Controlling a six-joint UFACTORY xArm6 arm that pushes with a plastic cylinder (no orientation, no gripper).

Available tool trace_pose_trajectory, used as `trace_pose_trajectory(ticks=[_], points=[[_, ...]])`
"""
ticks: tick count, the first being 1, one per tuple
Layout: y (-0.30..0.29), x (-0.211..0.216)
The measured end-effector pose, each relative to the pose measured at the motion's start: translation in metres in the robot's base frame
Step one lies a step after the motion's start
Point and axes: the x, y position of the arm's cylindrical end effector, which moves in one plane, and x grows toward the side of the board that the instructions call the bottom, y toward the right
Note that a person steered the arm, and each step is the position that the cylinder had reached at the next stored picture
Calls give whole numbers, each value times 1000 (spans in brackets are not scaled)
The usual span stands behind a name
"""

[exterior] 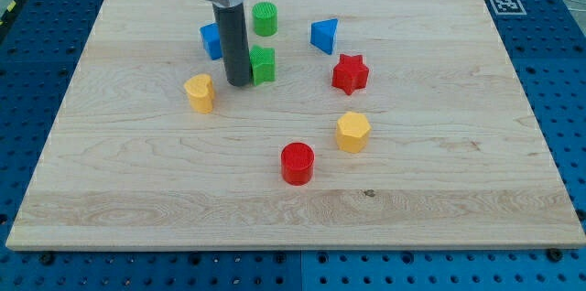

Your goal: Move the arm diagonally below to the yellow heart

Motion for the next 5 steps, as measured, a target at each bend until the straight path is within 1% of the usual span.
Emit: trace_pose_trajectory(ticks=[1,2,3,4,5], points=[[0,11],[0,53],[-17,95],[-43,118],[-78,121]])
